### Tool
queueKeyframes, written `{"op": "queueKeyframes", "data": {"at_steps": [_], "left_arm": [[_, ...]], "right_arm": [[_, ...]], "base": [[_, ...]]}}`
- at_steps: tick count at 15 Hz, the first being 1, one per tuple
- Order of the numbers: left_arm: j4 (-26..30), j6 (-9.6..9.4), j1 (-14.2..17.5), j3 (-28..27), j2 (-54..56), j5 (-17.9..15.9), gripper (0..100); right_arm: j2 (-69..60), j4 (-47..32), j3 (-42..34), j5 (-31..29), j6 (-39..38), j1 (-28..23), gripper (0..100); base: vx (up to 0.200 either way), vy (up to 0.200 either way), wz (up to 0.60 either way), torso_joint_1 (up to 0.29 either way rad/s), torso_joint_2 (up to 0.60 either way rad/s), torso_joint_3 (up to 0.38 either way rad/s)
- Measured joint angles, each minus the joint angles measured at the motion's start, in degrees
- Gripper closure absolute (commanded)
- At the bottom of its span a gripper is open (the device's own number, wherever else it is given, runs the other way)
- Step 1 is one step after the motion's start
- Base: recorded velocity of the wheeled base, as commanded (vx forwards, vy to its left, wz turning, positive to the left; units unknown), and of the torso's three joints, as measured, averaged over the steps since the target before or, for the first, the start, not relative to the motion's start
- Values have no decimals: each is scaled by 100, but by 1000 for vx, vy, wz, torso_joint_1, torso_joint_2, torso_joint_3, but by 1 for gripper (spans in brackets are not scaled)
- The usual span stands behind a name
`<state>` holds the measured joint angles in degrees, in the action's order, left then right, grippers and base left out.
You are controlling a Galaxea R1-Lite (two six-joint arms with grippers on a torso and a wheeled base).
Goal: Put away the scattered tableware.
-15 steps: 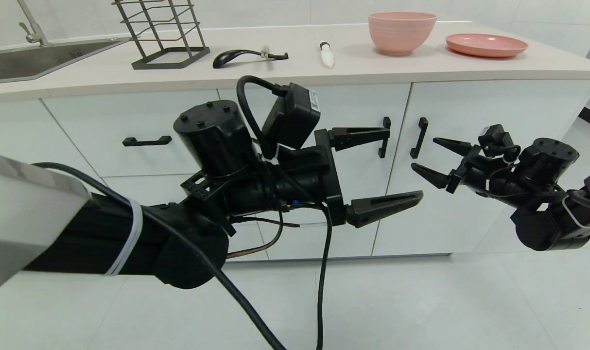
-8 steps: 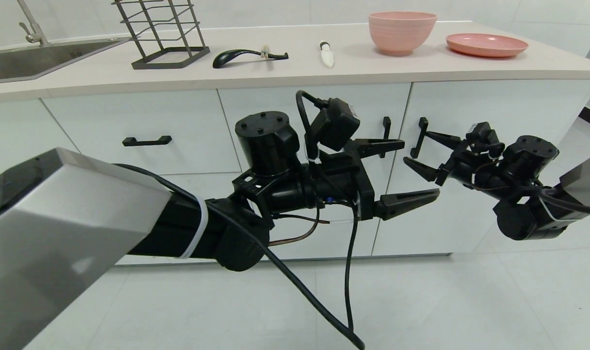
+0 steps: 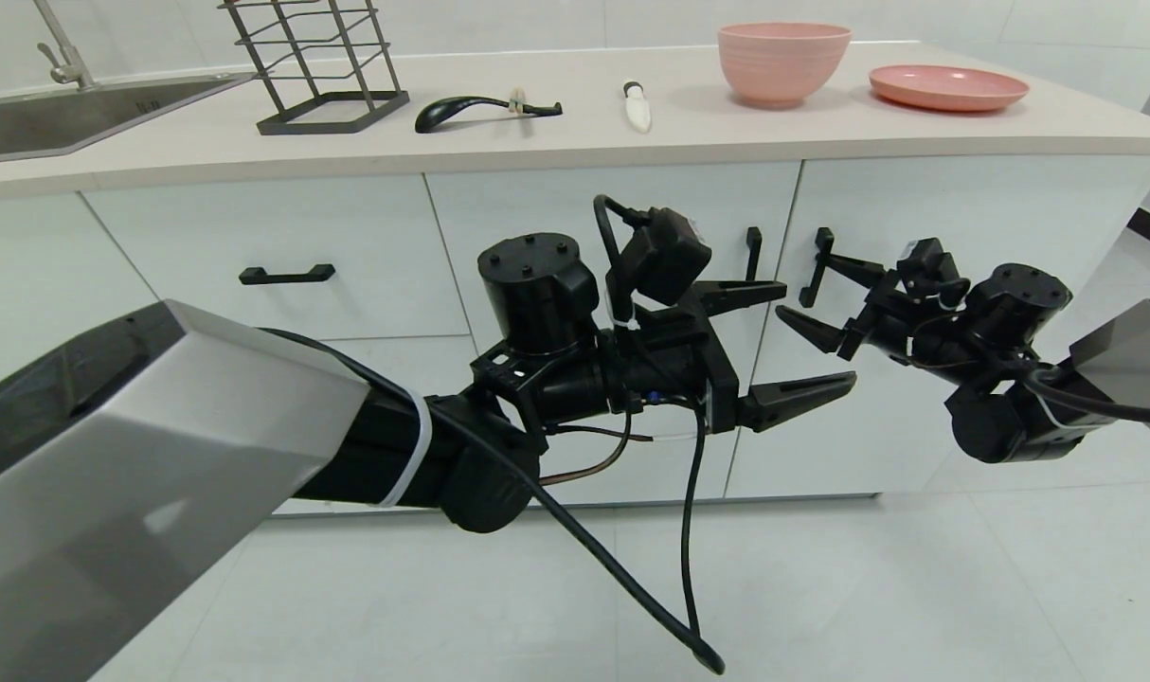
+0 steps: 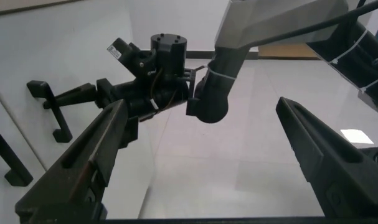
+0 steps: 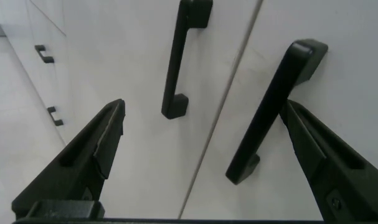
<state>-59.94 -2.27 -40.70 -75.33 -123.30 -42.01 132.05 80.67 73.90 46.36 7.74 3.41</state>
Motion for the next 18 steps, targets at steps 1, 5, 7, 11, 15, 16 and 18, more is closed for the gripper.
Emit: {"op": "queueKeyframes", "data": {"at_steps": [1,5,7,11,15,16,18], "left_arm": [[0,0,2,0,-2,0,0],[38,9,0,-56,-52,118,0],[33,6,9,-310,-157,430,0],[66,16,-4,-533,-316,794,0],[-290,249,-9,-535,-380,827,0],[-330,251,-9,-533,-388,827,0],[-356,256,-9,-529,-399,827,0]], "right_arm": [[1,27,7,121,-61,5,0],[69,177,-6,594,-295,-6,0],[135,224,-6,740,-367,-9,0],[185,229,-11,775,-364,-20,0],[251,221,-9,786,-369,-55,0],[254,210,-9,786,-372,-85,0],[257,196,-11,745,-372,-227,0]], "base": [[0,0,0,0,0,0],[0,0,0,0,0,0],[0,0,0,0,0,0],[0,0,0,0,0,0],[50,0,0,2,1,1],[200,0,0,2,2,-2],[200,0,0,-2,2,5]]}}
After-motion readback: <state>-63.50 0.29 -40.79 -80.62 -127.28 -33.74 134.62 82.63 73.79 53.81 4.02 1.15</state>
